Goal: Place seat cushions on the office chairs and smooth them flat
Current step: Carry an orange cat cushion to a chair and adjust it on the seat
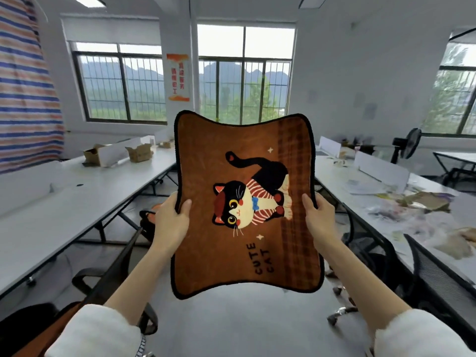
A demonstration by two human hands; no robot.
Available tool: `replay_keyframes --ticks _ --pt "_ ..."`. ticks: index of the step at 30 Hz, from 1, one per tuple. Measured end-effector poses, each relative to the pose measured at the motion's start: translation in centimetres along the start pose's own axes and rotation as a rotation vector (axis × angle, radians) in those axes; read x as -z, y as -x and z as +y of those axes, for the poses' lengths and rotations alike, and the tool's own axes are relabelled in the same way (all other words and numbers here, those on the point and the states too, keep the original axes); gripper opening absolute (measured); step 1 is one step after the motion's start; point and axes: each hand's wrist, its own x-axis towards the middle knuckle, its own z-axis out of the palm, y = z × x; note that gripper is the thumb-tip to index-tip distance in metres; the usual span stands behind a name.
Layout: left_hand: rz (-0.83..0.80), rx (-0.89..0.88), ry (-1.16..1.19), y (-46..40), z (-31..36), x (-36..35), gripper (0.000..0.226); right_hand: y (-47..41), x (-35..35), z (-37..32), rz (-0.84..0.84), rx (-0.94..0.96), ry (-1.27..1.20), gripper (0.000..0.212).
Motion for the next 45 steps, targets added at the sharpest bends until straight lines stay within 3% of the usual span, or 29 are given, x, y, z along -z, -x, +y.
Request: replay_keyframes --ticks 9,19,30,39,43,45 --pt "0.093 0.074 -0.017 -20.8 -9.8 -10.7 0.027 -24.2 -10.0 11.3 0.019 -0.096 -0.065 0.019" --pt "0.084 0.15 0.104 -47.3 -20.9 -23.3 0.019 -52.4 -22.9 20.0 0.009 -0.131 -0.064 0.017" --pt "0.04 0.192 0.037 -73.8 -33.2 -43.6 0.024 -82.0 -33.2 33.3 -0.002 -0.124 -0.011 0.016" --pt "0.023 0.25 -0.015 -93.8 -40.7 -56.7 0.012 -105.7 -42.4 41.0 -0.085 -0.158 0.01 0.023" --pt "0.027 0.295 -0.064 -104.3 -46.9 -62.3 0.037 -116.6 -48.0 45.9 -0.105 -0.18 -0.008 0.024" --pt "0.013 0.29 -0.065 -108.9 -49.3 -64.7 0.038 -121.2 -50.4 48.0 -0.112 -0.178 -0.009 0.024"
